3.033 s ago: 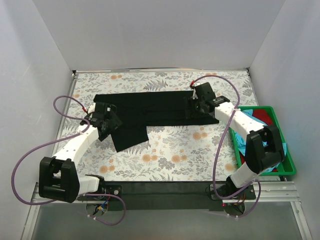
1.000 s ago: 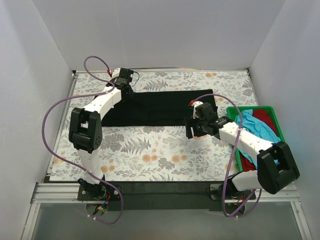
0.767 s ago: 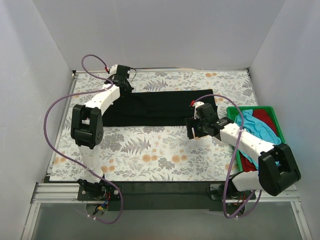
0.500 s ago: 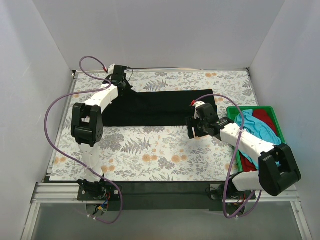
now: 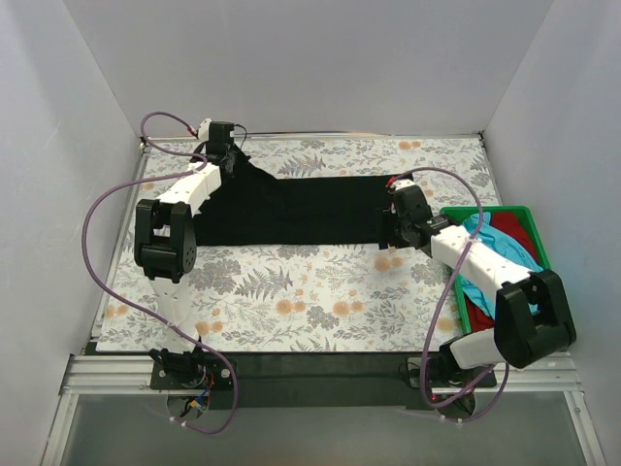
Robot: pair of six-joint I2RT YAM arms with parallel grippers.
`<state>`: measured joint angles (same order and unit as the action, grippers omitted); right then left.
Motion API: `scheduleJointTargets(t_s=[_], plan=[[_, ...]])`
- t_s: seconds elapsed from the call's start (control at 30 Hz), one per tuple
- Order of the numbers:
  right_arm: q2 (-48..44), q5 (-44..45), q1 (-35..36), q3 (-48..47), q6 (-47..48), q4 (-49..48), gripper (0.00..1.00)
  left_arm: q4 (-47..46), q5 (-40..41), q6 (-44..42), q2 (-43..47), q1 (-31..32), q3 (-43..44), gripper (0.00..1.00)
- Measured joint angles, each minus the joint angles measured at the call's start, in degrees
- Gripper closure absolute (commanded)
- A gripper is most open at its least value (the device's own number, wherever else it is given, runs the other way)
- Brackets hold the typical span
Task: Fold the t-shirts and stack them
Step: Fold the tshirt
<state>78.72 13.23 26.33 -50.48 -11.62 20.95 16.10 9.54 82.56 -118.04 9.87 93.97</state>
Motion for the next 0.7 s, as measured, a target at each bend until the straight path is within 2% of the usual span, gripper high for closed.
scheduleJointTargets(t_s=[0.3, 0.37, 0.4, 0.43, 0.47, 0.53, 0.6, 0.7], plan=[[11.5, 1.6, -10.1, -10.9, 1.6, -3.6, 0.38, -1.6, 0.0, 1.3, -2.2, -1.5, -1.6, 1.0], [14.4, 1.5, -11.6, -12.8, 2.1, -4.5, 0.38, -1.6, 0.0, 1.2, -2.4, -1.6, -1.8, 0.89], [15.5, 1.3, -12.2, -13.6, 2.3, -4.8, 0.39, -1.6, 0.0, 1.1, -2.4, -1.6, -1.8, 0.78], [16.4, 1.2, -12.5, -14.2, 2.6, -4.9, 0.39, -1.6, 0.0, 0.9, -2.4, -1.7, -1.8, 0.59], [16.9, 0.9, -12.8, -14.5, 2.8, -4.9, 0.39, -1.8, 0.0, 0.3, -2.4, -1.7, -1.8, 0.46], [17.4, 0.2, -12.9, -15.0, 3.4, -4.9, 0.39, -2.3, -0.1, 0.0, -2.4, -1.9, -2.1, 0.27], [17.4, -0.8, -12.9, -15.2, 4.3, -4.9, 0.39, -2.6, 0.1, -1.0, -1.9, -2.0, -3.0, 0.23], [17.4, -2.5, -12.8, -15.5, 5.3, -5.1, 0.39, -2.6, 0.5, -2.5, 0.0, -2.6, -5.9, 0.21]])
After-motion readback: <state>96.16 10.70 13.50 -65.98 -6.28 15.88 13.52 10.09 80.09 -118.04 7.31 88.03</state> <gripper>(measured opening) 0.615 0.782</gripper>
